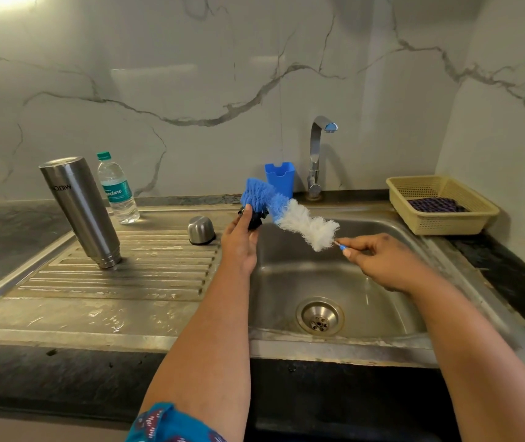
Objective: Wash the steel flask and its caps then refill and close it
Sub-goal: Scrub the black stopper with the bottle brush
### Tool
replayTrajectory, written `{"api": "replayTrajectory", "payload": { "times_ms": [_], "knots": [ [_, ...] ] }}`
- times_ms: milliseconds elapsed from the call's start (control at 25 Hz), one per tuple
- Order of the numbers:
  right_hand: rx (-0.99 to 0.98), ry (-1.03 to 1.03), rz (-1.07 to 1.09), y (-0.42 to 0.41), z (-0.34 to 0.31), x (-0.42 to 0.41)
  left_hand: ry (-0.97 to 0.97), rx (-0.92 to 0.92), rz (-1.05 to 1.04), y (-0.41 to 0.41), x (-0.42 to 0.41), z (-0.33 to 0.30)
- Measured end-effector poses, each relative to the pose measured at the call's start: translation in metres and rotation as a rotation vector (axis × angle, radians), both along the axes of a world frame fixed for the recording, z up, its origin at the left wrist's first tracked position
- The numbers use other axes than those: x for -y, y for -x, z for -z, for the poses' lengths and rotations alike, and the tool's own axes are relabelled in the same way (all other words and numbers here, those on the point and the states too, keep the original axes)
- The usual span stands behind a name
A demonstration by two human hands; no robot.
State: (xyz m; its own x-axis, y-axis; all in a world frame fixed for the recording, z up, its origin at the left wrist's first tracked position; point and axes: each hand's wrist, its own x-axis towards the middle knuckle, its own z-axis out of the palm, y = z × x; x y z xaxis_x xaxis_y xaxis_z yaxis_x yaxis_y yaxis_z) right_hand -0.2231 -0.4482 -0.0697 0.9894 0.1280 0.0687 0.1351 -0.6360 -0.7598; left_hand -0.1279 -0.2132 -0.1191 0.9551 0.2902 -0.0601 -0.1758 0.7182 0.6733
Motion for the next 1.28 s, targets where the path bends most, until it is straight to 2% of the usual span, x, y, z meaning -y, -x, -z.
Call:
{"api": "replayTrajectory", "payload": {
  "times_ms": [40, 160, 280, 400, 560, 720, 920, 1040, 1160, 1280],
  "knots": [
    [0.023, 0.015, 0.024, -0.001, 0.001, -0.001, -0.039, 0.021, -0.001, 0.002, 0.001, -0.001],
    [0.054, 0.046, 0.097, -0.003, 0.003, 0.000, -0.422, 0.073, -0.074, 0.000, 0.009, 0.002],
    [0.032, 0.050, 0.063, -0.004, 0.003, 0.005, -0.539, 0.079, -0.192, -0.002, 0.009, 0.002],
    [-0.022, 0.099, 0.018, -0.004, 0.003, 0.006, -0.492, 0.004, -0.294, 0.001, 0.000, 0.004],
    [0.007, 0.112, 0.100, -0.006, 0.004, 0.008, -0.488, 0.098, -0.024, 0.003, 0.006, 0.001],
    [-0.024, -0.054, 0.127, -0.005, 0.001, 0.007, -0.080, 0.025, 0.176, 0.006, -0.001, -0.003],
    [-0.167, -0.245, 0.152, -0.002, 0.002, 0.002, 0.226, 0.012, 0.265, 0.007, 0.005, -0.007],
    [-0.286, -0.352, 0.085, 0.005, 0.000, -0.001, 0.160, -0.034, 0.178, 0.002, 0.007, -0.004],
    [-0.334, -0.324, 0.016, 0.007, 0.000, -0.003, 0.127, -0.036, 0.053, -0.002, 0.006, -0.001],
    [-0.381, -0.308, -0.019, 0.008, 0.001, -0.004, -0.083, -0.055, -0.153, -0.004, 0.005, -0.001]
  ]
}}
